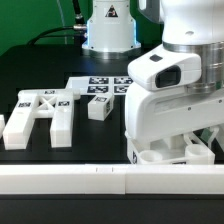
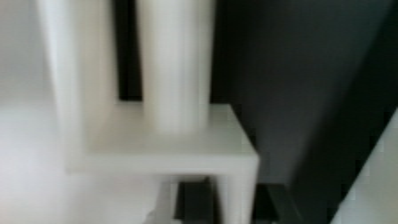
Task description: Assemble chair
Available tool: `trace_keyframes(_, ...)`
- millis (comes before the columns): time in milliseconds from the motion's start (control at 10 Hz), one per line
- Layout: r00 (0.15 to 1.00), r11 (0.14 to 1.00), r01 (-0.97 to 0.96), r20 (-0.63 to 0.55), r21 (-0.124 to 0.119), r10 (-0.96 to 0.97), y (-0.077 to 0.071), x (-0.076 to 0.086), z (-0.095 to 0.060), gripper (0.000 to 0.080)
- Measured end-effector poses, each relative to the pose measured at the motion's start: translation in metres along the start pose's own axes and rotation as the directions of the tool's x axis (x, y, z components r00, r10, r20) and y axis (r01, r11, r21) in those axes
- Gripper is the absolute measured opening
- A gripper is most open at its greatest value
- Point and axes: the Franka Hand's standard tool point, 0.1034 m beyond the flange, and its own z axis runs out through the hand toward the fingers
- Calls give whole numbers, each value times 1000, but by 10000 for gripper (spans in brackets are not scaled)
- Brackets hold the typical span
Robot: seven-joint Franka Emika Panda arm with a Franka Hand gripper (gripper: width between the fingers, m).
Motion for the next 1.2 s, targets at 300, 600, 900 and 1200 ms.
trace_keyframes(300, 997, 997, -77, 25, 6, 77, -4, 5, 0, 53)
trace_keyframes(600, 980, 980, -197, 33, 9, 197, -19, 16, 3, 44)
trace_keyframes(900, 973, 974, -228, 34, 5, 227, -18, 17, 3, 44)
trace_keyframes(1200, 971, 971, -238, 31, -10, 238, -6, 16, 2, 281)
